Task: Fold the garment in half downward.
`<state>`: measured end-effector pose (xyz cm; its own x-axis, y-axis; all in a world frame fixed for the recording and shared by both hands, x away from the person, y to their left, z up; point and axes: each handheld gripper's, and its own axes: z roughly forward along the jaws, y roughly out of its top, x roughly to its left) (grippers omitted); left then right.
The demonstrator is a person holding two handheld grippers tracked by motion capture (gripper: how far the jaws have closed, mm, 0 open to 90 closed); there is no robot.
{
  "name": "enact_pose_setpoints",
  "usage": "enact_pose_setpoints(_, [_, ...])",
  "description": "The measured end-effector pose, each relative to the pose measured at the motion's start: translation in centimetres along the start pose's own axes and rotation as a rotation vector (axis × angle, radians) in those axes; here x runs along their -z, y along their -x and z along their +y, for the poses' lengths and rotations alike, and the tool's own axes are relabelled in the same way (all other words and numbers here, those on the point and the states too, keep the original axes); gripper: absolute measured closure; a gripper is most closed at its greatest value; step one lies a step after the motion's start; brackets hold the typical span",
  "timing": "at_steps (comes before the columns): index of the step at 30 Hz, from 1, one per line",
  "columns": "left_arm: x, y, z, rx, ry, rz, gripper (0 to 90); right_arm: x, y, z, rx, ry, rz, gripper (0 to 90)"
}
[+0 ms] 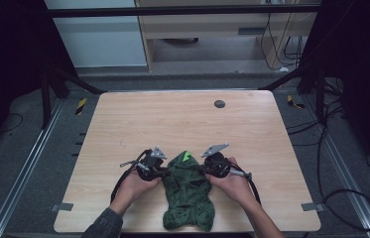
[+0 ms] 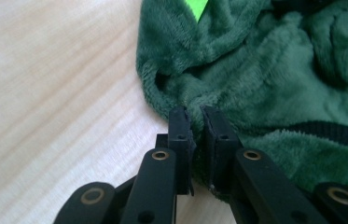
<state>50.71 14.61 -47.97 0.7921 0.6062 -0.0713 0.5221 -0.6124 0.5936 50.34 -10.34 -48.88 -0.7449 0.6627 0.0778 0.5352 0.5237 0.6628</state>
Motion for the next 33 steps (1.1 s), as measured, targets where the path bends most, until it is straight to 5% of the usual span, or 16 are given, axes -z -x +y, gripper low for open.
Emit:
enact_pose_setpoints(11, [0.5,-1.0,2.9,-0.019,0.027,0.021,82.7,1.4,1.8,2.6,0.048,0.022,-0.035,85.4])
enact_pose_setpoints(33, [1.9,-3.1,6.5,-0.035,0.063,0.11,82.8,2.1,4.8,6.8,0.047,0.065,-0.071,85.5])
